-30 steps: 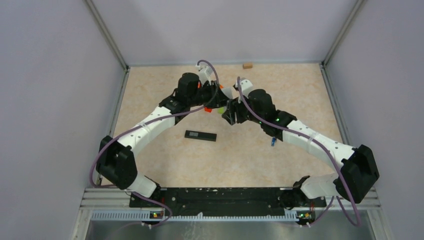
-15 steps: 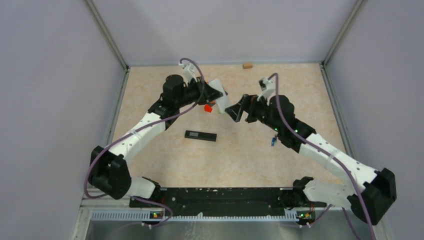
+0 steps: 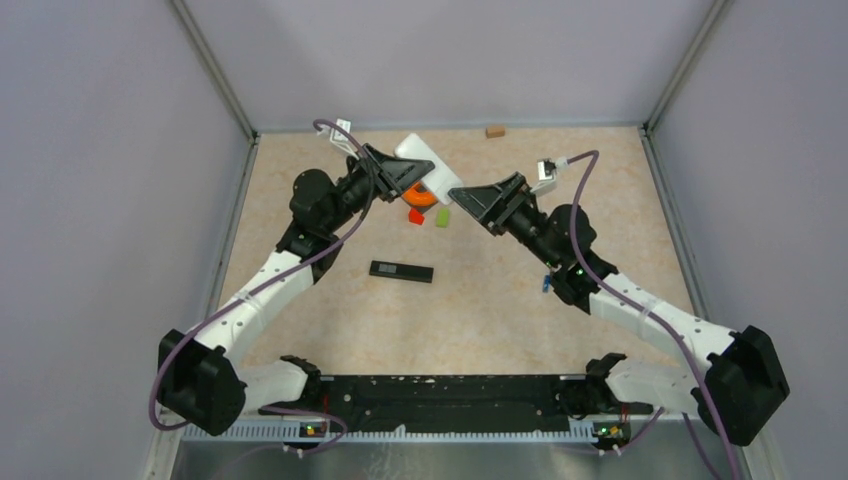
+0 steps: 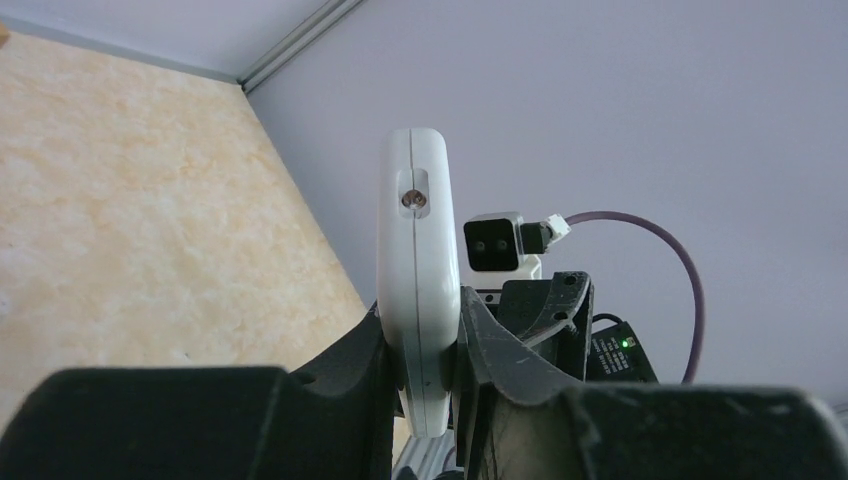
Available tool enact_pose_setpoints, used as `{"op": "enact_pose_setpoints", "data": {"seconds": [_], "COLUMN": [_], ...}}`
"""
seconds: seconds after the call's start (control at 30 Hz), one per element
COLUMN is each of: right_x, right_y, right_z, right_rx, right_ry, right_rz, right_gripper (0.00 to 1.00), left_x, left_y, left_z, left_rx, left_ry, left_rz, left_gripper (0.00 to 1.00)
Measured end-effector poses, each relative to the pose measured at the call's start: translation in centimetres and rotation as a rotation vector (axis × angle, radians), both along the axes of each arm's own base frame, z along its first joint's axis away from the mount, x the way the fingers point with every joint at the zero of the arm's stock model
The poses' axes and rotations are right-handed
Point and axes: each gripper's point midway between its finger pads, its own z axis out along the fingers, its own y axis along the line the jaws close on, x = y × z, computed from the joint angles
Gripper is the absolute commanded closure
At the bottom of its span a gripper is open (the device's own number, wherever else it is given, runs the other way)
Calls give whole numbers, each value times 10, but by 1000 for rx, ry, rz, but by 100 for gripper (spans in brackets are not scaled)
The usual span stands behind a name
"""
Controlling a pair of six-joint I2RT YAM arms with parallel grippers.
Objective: Load the batteries into the remote control
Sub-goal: Remove the battery cover from the remote control.
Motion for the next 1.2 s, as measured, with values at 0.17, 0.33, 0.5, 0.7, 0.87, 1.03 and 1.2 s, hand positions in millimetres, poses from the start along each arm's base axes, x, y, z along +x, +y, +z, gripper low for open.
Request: {"op": "enact_pose_setpoints", "data": {"seconds": [0.17, 0.33, 0.5, 0.7, 0.87, 1.03, 1.2], "right_x": [-2, -3, 1, -1, -4, -9, -13], "right_y": [5, 10, 16, 21, 20, 19, 19], "right_z": [16, 26, 22, 25, 29, 28, 20], "right_rx": [61, 94, 111, 145, 138, 109, 64], "right_ry": [-36, -56, -36, -36, -78, -156, -192], "right_rz": [31, 60, 90, 131, 162, 237, 270], "right_gripper": [34, 37, 46, 76, 82, 86, 81], "left_x": [-3, -5, -10, -13, -15, -17, -14], "left_y": [-1, -3, -4, -3, -3, -4, -5], "left_z": [-1, -2, 0, -5, 0, 1, -5], "left_rx": [-49, -68, -87, -99, -126, -136, -137], "left_ry": [60, 101, 121, 139, 147, 177, 212], "left_rz": [-21, -40, -66, -77, -89, -116, -145], "left_gripper": [100, 100, 100, 100, 100, 100, 100]}}
